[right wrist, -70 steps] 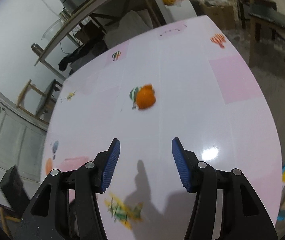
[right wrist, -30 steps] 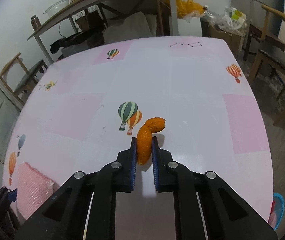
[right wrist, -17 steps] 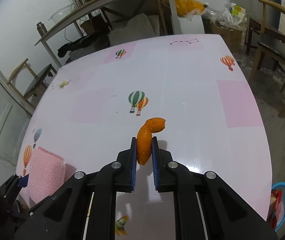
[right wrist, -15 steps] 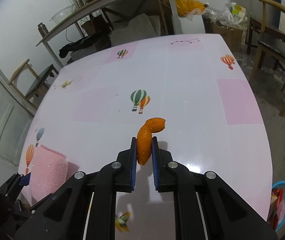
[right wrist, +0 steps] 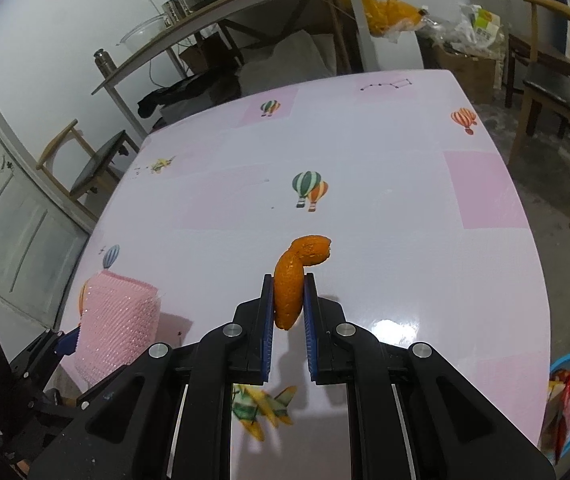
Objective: Collect trash
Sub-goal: 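Carry the sponge with the left tool while the right tool carries the peel to the wastebasket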
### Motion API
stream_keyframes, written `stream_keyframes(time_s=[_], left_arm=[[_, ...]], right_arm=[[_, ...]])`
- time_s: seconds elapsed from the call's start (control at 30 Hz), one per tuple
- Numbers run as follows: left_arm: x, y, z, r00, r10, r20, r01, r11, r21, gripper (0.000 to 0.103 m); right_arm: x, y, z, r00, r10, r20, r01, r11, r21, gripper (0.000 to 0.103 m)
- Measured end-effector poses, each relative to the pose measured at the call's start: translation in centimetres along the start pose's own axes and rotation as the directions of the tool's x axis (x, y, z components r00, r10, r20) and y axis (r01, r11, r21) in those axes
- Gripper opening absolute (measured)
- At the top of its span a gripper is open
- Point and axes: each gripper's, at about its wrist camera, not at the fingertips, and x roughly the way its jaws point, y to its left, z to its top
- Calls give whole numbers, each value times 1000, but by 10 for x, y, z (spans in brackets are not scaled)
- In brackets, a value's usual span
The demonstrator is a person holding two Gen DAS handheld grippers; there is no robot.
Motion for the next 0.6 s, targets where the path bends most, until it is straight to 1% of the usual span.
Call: stream_keyframes(time_s=[0.27, 0.43, 0.6], left_arm=[[-9, -5, 1, 1000, -7, 18, 7, 1000, 0, 80], [-17, -11, 2, 999, -25, 34, 25, 1000, -7, 80], [-23, -22, 4, 997, -63, 52, 64, 998, -20, 80]], right_arm=[[-14, 1, -7, 1000, 23, 7, -22, 1000, -2, 12], [-28, -2, -9, 999, 39, 24, -39, 999, 1, 12], [-43, -9, -13, 998, 42, 38, -43, 999, 18, 12]])
